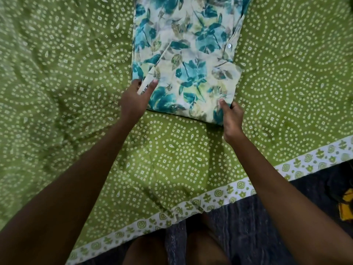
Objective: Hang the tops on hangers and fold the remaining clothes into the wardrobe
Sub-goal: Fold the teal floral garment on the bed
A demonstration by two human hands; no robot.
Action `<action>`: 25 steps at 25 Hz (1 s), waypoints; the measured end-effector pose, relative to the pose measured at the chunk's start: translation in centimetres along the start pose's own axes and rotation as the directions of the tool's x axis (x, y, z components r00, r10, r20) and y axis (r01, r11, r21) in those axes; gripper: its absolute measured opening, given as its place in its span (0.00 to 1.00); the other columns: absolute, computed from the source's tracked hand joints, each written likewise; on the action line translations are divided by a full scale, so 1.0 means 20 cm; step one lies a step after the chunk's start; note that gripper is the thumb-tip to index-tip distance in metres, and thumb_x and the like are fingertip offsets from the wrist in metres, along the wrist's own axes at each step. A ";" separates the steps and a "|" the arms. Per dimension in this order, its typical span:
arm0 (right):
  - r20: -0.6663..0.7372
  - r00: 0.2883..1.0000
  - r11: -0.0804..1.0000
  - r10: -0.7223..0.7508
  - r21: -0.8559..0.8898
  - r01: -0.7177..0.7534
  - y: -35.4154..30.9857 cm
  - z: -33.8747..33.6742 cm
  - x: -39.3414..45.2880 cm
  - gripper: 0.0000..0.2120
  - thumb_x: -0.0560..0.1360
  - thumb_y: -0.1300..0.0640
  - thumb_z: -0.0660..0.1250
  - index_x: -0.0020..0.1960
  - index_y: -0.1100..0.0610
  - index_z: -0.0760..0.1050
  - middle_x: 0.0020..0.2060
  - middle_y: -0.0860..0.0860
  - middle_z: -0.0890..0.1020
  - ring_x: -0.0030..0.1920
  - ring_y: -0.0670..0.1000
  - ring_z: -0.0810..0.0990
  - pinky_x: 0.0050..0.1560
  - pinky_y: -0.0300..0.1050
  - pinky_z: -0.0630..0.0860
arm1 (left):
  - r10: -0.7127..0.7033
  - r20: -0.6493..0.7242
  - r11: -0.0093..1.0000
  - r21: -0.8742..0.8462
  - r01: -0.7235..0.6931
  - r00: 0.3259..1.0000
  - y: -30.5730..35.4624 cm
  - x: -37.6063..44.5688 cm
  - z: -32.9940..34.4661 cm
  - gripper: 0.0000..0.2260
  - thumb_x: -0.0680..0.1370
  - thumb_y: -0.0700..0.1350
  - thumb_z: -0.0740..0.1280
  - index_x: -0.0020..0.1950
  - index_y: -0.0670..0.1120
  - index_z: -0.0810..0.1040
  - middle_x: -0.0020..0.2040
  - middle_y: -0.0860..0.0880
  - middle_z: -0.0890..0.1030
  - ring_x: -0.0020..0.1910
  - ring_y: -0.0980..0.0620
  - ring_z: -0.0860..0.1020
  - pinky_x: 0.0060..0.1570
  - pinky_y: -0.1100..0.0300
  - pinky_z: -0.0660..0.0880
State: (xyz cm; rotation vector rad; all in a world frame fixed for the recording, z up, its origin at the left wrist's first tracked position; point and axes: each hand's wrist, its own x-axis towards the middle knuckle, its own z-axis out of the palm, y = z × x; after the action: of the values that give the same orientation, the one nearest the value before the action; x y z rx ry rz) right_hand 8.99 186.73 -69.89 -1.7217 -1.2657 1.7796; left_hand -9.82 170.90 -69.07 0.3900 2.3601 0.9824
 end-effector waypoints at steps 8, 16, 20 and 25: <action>0.071 0.996 0.995 -0.055 -0.082 0.061 -0.02 0.04 -0.01 0.08 0.78 0.62 0.63 0.56 0.59 0.74 0.44 0.47 0.80 0.41 0.42 0.78 0.39 0.32 0.75 | -0.031 -0.093 0.987 -0.161 0.016 0.995 -0.08 -0.04 -0.04 0.13 0.77 0.48 0.66 0.54 0.40 0.81 0.44 0.43 0.82 0.43 0.47 0.80 0.40 0.58 0.79; -0.261 0.944 0.868 -0.204 -0.493 0.051 0.09 0.08 -0.05 0.14 0.74 0.51 0.69 0.48 0.63 0.75 0.44 0.54 0.76 0.43 0.52 0.75 0.44 0.44 0.70 | 0.009 -0.255 0.958 0.280 0.065 0.967 -0.09 -0.03 0.04 0.24 0.76 0.58 0.64 0.59 0.37 0.74 0.60 0.38 0.72 0.60 0.41 0.71 0.57 0.53 0.68; -0.259 0.966 0.891 0.024 -0.432 -0.138 0.07 0.16 -0.07 0.23 0.72 0.47 0.70 0.59 0.61 0.71 0.55 0.56 0.79 0.53 0.55 0.78 0.48 0.42 0.70 | -0.263 -0.188 0.926 0.226 0.302 0.946 -0.01 0.00 0.07 0.31 0.75 0.60 0.64 0.67 0.38 0.66 0.65 0.38 0.73 0.64 0.40 0.71 0.61 0.51 0.67; -0.068 0.996 0.965 0.064 -0.252 -0.079 0.08 0.02 -0.17 0.08 0.73 0.53 0.70 0.49 0.56 0.79 0.45 0.52 0.82 0.44 0.50 0.81 0.48 0.47 0.78 | -0.195 -0.102 0.979 -0.077 0.188 0.975 -0.13 -0.17 0.01 0.19 0.78 0.52 0.64 0.61 0.39 0.75 0.57 0.40 0.79 0.55 0.44 0.78 0.54 0.53 0.75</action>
State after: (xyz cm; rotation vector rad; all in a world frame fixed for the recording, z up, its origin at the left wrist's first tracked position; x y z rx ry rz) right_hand 9.81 183.15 -69.04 -1.9657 -1.4775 1.6492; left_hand -7.01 167.68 -69.70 0.0819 2.4010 1.0103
